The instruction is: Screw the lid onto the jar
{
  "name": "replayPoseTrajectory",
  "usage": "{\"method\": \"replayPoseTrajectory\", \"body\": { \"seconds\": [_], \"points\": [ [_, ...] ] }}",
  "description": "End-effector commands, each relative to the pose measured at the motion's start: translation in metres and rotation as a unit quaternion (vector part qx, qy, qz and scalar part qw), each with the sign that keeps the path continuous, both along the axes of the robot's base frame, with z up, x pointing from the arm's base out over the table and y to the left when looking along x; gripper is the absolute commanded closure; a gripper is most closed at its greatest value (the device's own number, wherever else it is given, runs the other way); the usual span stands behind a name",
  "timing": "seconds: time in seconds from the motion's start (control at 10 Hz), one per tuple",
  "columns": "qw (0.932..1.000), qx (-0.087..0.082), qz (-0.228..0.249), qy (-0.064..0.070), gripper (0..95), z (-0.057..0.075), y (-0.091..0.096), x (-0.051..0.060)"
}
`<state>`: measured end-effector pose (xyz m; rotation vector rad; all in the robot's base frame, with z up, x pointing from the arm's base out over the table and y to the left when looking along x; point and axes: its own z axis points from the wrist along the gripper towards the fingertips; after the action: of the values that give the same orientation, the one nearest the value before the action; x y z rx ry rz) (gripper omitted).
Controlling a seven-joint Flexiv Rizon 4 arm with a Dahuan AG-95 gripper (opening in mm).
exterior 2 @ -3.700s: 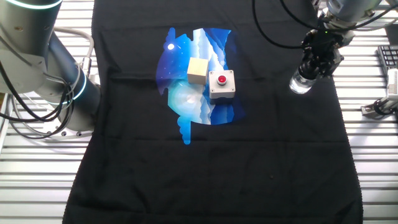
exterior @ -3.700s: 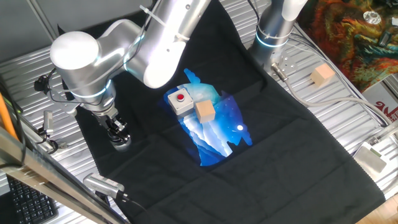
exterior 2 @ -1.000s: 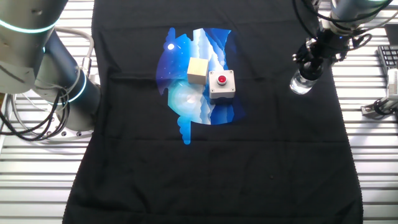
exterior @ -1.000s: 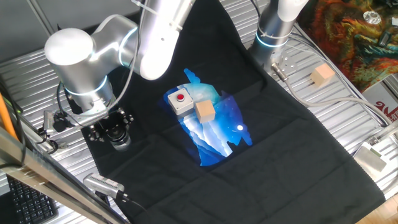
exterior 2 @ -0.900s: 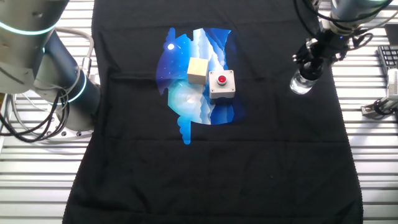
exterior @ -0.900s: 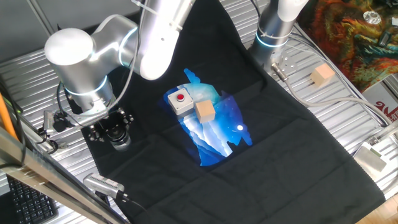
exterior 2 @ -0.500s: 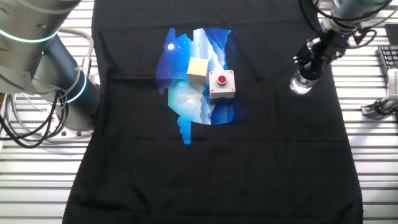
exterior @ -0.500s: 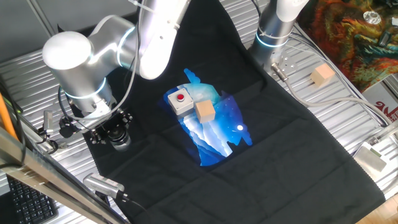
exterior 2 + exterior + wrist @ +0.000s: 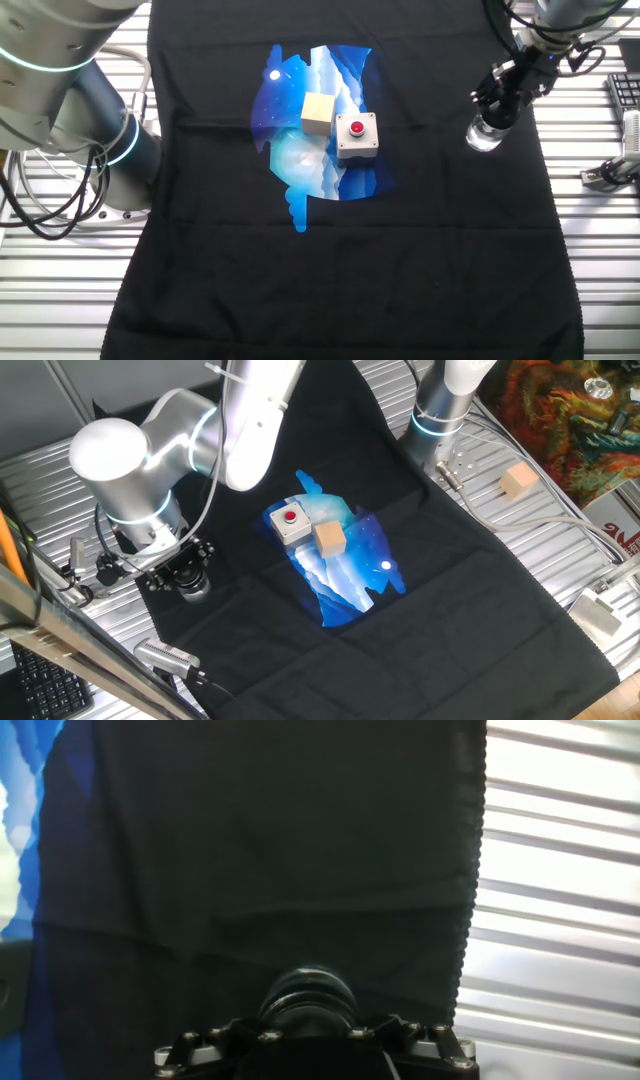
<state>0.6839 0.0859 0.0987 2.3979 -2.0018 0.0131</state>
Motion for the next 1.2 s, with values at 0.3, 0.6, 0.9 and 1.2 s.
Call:
{"method": "replayPoseTrajectory", "body": {
  "seconds": [0.3,0.6,0.9,1.2],
  "points": [
    [1.0000,0.003,-0.009,0.000,19.0,-0.0005,-0.0013,-0.0019],
    [0.9999,0.002,-0.017,-0.001,19.0,-0.0005,-0.0013,-0.0019],
    [0.9998,0.000,-0.021,-0.001,19.0,-0.0005,-0.0013,-0.0019],
    [0.9996,-0.001,-0.028,-0.002,19.0,-0.0005,-0.0013,-0.0019]
  ]
}}
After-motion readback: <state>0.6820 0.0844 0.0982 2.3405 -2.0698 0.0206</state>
